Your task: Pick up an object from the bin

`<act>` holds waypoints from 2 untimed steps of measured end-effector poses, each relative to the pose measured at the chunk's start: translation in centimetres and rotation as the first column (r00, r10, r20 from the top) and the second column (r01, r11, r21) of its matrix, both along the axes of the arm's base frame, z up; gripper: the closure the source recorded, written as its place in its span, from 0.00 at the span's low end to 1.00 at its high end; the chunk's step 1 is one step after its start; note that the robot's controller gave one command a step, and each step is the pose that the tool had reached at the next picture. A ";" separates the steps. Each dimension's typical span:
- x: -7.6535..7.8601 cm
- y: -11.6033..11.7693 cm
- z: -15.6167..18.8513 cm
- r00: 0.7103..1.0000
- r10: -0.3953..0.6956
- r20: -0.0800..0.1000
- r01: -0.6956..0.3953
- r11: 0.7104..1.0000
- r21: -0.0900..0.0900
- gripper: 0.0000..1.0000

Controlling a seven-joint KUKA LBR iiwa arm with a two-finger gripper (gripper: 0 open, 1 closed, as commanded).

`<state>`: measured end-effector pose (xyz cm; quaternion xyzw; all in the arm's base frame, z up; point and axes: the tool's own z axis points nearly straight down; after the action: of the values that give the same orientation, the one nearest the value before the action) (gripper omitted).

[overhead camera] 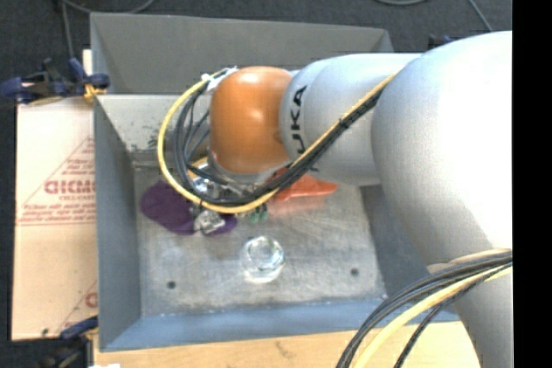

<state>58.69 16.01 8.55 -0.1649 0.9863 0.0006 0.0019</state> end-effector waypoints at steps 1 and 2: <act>0.0 0.0 0.0 1.000 -0.001 0.000 0.001 1.000 0.000 1.00; 0.1 0.5 4.6 0.995 0.099 -0.004 -0.099 0.995 -0.002 1.00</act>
Offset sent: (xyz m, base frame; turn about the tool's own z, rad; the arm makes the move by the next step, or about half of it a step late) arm 0.0091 0.0204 0.1903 -0.3847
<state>58.82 16.49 13.12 -0.2139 0.9769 -0.0002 -0.0001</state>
